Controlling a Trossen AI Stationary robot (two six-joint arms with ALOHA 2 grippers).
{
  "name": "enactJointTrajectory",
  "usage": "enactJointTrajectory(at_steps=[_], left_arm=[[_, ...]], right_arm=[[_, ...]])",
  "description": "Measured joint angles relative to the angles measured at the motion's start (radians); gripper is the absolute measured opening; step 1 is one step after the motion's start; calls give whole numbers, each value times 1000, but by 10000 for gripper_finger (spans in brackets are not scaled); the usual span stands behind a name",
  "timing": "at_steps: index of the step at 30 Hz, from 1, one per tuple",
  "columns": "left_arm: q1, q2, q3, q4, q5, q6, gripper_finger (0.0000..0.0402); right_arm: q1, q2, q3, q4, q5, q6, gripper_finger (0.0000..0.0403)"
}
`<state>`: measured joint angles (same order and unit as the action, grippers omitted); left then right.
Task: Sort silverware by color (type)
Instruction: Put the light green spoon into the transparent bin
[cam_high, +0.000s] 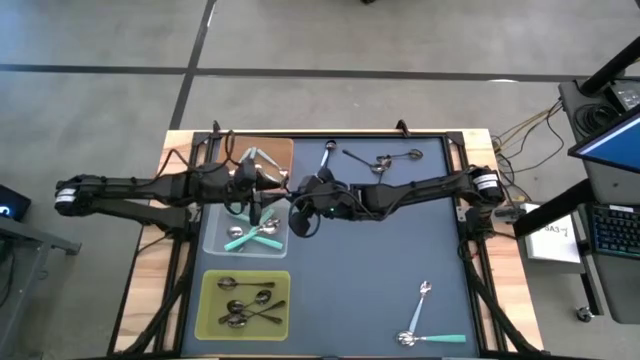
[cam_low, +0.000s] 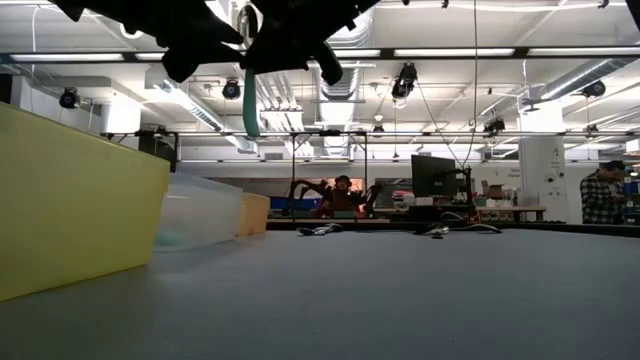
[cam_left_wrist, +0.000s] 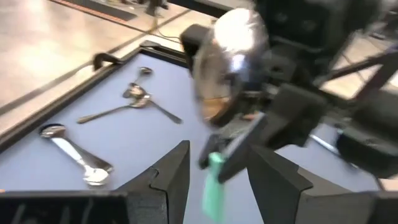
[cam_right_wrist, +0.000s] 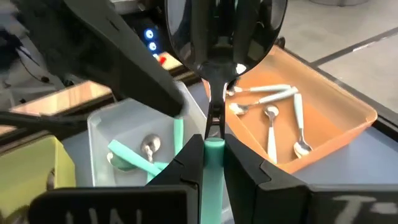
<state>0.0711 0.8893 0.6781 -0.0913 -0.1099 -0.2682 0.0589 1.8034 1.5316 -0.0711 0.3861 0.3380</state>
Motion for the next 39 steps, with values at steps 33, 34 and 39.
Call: enactJointTrajectory(at_steps=[33,34,39], left_arm=[[5,34,0,109,3,-9,4],[5,34,0,107,4,-7,2],[6,32,0,102,9,-5,1]], right_arm=[[1,-2,14,47,0,11,53],[1,-2,14,44,1,13,62],[2,-18,14,9,-5,39,107]])
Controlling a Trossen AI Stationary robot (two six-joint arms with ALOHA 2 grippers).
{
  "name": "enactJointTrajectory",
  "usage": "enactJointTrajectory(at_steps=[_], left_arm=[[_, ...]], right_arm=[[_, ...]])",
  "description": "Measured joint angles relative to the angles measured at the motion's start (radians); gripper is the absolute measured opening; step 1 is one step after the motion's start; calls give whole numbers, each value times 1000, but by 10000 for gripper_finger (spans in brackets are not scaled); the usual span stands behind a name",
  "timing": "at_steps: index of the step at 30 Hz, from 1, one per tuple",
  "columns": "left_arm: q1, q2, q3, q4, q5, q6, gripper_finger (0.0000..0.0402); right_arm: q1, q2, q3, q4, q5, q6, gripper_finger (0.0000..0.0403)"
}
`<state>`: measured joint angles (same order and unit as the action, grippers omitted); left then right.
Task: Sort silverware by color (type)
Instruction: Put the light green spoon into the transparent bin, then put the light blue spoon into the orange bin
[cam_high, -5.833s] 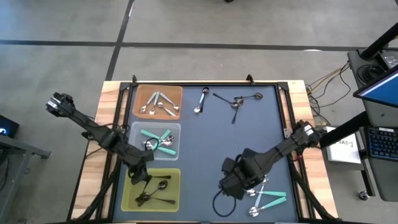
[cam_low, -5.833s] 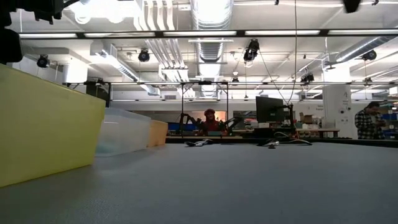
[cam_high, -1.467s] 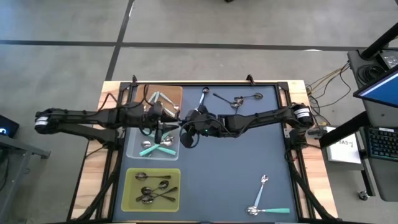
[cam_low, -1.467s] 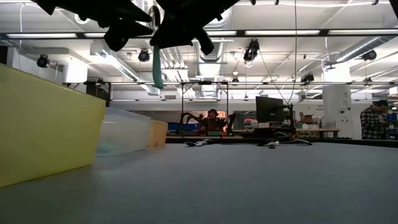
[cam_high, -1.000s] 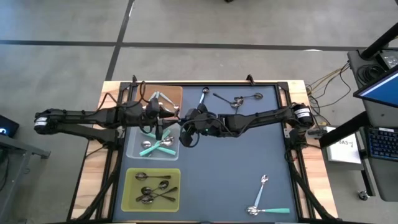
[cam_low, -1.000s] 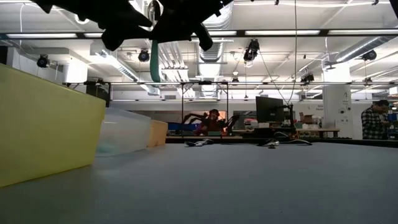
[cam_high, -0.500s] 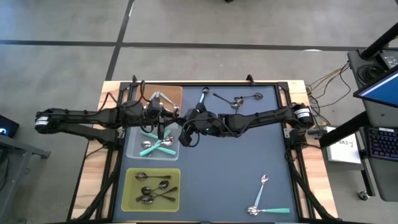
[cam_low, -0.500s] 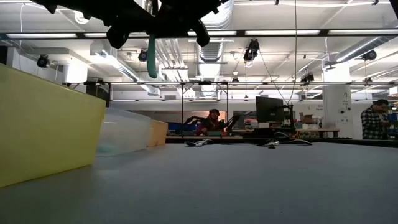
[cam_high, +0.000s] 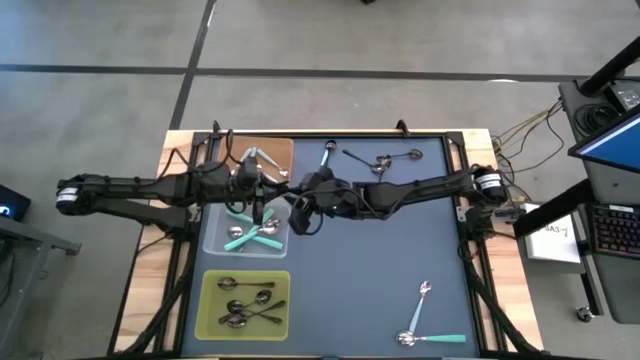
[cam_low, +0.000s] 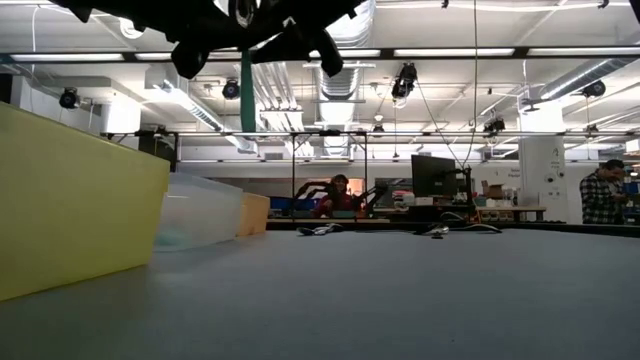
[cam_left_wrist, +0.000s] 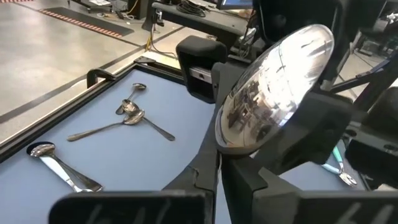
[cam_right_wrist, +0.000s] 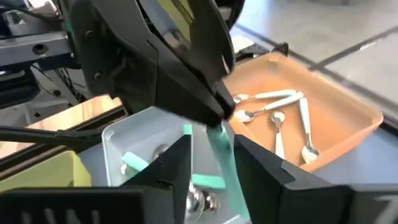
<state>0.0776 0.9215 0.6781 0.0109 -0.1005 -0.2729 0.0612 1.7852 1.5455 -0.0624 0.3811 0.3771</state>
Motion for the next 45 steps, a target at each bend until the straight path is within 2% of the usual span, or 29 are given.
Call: enactJointTrajectory(at_steps=[4,7,9,13,16,19,22,32,41,45], left_arm=[[3,-7,3,-14,2,4,1],[3,-13,40,-149,10,11,1],[3,-17,82,-308,14,26,1],[3,-12,206,-734,52,54,1],[3,1,289,-1017,100,56,1],[3,11,322,-1175,112,56,1],[3,17,316,-1189,112,54,1],[3,121,309,-1171,111,44,7],[2,221,310,-1154,127,46,90],[0,249,328,-1122,237,47,120]], right_arm=[[0,-37,0,-107,-44,59,139],[0,-83,0,-245,-110,140,153],[2,-119,0,-354,-179,207,156],[28,-180,1,-579,-276,361,152],[74,-208,0,-753,-309,463,146],[132,-212,-2,-912,-313,587,141],[194,-207,-13,-995,-311,710,137],[397,-135,-38,-1022,-311,1045,137],[574,-68,-44,-1027,-340,1286,135],[654,-68,-64,-1027,-331,1457,134]])
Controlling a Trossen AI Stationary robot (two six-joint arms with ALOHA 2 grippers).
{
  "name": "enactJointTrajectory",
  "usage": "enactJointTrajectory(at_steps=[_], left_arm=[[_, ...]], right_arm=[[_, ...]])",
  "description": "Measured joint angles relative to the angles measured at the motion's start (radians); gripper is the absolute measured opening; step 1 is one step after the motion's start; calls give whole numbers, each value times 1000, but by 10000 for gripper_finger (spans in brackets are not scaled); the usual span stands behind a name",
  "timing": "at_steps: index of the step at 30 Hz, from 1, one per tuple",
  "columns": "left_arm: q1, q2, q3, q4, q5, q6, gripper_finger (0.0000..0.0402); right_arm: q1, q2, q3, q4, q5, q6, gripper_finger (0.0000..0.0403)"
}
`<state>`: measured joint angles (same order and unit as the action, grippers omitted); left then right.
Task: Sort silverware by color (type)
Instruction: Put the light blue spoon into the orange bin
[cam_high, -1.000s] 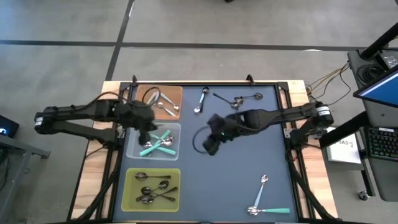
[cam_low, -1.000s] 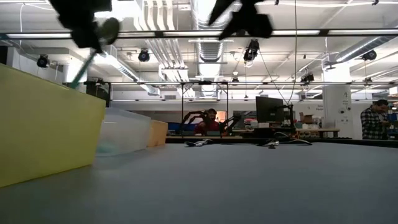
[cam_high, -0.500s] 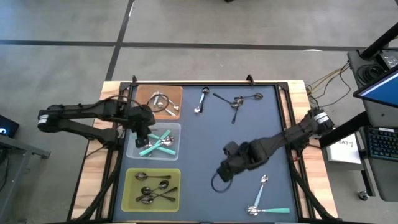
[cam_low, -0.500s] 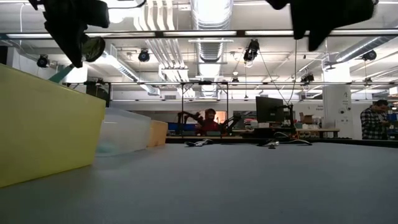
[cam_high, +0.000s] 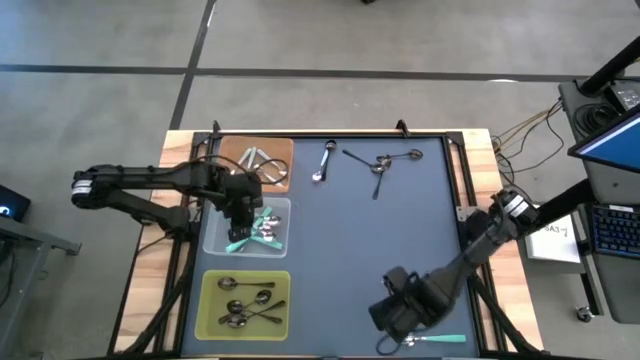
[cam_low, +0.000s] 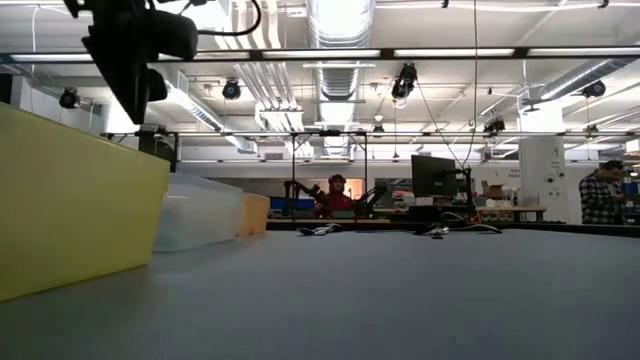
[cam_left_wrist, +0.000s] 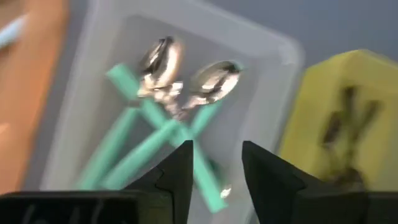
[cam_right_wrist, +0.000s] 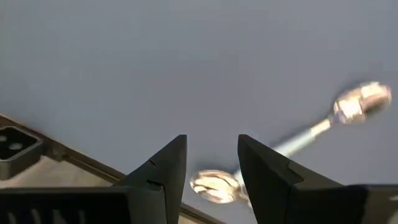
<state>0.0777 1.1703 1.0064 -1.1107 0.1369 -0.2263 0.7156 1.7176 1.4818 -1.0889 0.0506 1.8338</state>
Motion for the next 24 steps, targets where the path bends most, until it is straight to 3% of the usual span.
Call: enactJointTrajectory(at_steps=[11,24], left_arm=[[-15,20,14,129,38,-2,128],[-15,19,14,166,35,26,128]], right_arm=[[160,25,-69,13,2,421,132],[206,41,-196,115,-6,558,134]])
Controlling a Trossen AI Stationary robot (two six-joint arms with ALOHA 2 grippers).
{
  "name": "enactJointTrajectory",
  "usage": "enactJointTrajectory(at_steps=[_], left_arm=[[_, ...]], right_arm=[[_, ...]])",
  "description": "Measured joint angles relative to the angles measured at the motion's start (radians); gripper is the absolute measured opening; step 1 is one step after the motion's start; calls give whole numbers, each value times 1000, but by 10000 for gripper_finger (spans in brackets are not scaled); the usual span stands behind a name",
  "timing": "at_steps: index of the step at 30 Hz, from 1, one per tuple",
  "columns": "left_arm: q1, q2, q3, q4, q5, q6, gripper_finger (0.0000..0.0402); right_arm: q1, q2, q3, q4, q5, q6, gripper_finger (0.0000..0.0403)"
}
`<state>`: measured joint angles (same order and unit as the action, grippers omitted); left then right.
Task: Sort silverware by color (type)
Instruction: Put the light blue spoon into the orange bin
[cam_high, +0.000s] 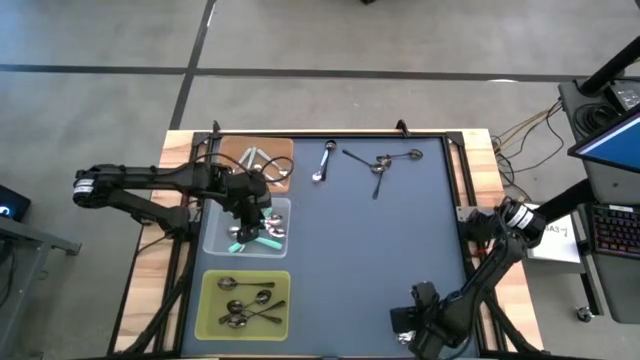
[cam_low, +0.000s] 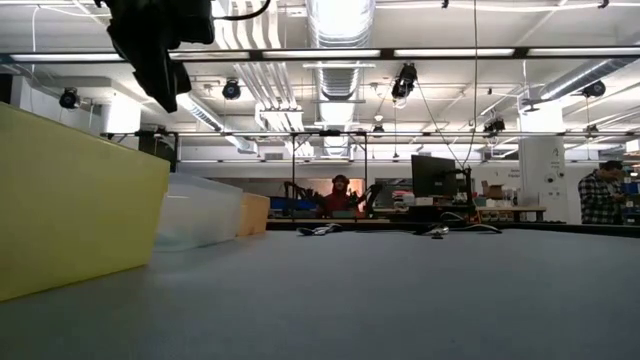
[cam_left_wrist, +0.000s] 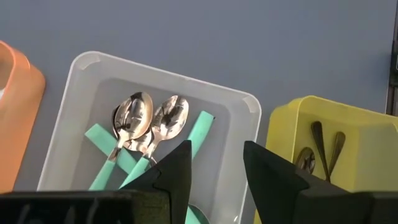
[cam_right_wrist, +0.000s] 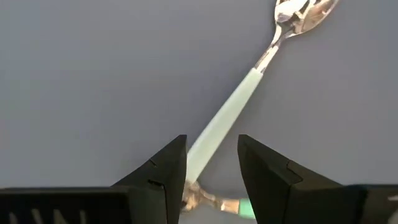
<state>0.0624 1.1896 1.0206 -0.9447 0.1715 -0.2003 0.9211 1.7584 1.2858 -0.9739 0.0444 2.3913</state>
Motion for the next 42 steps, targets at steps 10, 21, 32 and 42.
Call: enactJointTrajectory(at_steps=[10,21,32,42], left_arm=[[0,0,0,1,-5,66,128],[1,0,0,10,-18,113,128],[2,0,0,63,-112,88,128],[5,-5,-30,215,-164,87,115]], right_arm=[[0,-1,-159,148,-29,18,129],[-35,-20,-262,214,-46,-46,30],[-227,-43,-270,185,282,-290,24],[-538,-88,-92,262,544,-936,22]])
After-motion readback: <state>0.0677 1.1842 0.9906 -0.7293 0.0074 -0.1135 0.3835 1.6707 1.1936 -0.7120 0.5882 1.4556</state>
